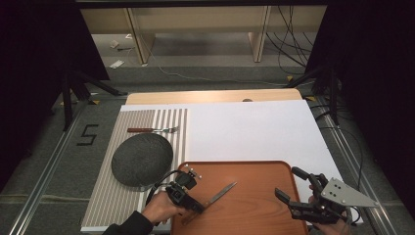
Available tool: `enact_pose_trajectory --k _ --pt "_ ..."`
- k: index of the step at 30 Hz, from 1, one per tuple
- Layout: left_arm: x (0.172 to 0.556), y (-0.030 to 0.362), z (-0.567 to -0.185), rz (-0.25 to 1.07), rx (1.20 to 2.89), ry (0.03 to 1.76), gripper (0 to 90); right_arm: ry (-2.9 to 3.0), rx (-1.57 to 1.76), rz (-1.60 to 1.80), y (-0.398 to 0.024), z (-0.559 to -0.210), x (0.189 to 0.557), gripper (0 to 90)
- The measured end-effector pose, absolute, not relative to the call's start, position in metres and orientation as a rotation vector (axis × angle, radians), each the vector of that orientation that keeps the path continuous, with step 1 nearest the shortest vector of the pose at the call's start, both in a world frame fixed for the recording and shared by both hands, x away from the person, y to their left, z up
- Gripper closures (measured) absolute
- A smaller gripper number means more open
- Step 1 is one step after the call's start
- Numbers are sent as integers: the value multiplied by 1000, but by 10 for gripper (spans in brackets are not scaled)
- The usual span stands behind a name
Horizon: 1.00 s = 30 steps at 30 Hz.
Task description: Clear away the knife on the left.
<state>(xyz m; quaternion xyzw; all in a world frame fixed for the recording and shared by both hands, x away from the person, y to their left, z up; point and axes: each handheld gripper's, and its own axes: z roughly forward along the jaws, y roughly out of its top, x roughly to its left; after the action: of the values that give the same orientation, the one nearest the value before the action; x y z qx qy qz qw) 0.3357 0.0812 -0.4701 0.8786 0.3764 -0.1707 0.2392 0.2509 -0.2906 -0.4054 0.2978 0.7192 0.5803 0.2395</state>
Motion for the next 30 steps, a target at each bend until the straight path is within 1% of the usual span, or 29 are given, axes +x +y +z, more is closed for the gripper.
enact_pose_trajectory --k 1,2,3,5,7,8,9,10,11,12,13,16,18,19,22,25,30 --pt "336 81 -469 -470 2390 1019 644 1969 814 1588 -291 -405 251 185" --pt "336 81 -469 -470 2390 1019 612 1969 814 1588 -291 -405 251 185" --pt "335 80 -466 -438 2385 1007 558 1969 816 1588 -291 -405 251 185" --pt "331 75 -457 -320 2405 924 495 1970 816 1587 -290 -406 251 185" --pt "327 69 -453 -257 2420 883 430 1970 815 1587 -290 -406 251 185" --pt "327 69 -453 -257 2420 883 410 1970 815 1587 -290 -406 251 185" --pt "323 62 -448 -218 2434 810 402 1971 817 1587 -290 -406 251 185" --pt "323 62 -448 -218 2434 810 400 1971 817 1587 -290 -406 251 185" --pt "319 55 -446 -181 2448 753 399 1971 815 1586 -290 -406 251 185" --pt "319 55 -446 -181 2448 753 402 1971 815 1586 -290 -406 251 185" --pt "316 47 -445 -162 2467 706 423 1973 815 1585 -290 -406 251 185" --pt "314 38 -445 -158 2497 647 540 1973 816 1586 -290 -406 251 185" --pt "314 34 -447 -152 2513 622 628 1973 815 1586 -290 -406 251 185" --pt "315 29 -449 -144 2534 588 688 1973 815 1586 -290 -405 251 185" --pt "317 25 -452 -151 2564 575 798 1972 815 1587 -290 -406 251 185" --pt "320 21 -458 -158 2594 566 885 1973 814 1588 -290 -406 251 185" --pt "322 20 -461 -170 2603 577 898 1971 812 1589 -290 -405 251 185"
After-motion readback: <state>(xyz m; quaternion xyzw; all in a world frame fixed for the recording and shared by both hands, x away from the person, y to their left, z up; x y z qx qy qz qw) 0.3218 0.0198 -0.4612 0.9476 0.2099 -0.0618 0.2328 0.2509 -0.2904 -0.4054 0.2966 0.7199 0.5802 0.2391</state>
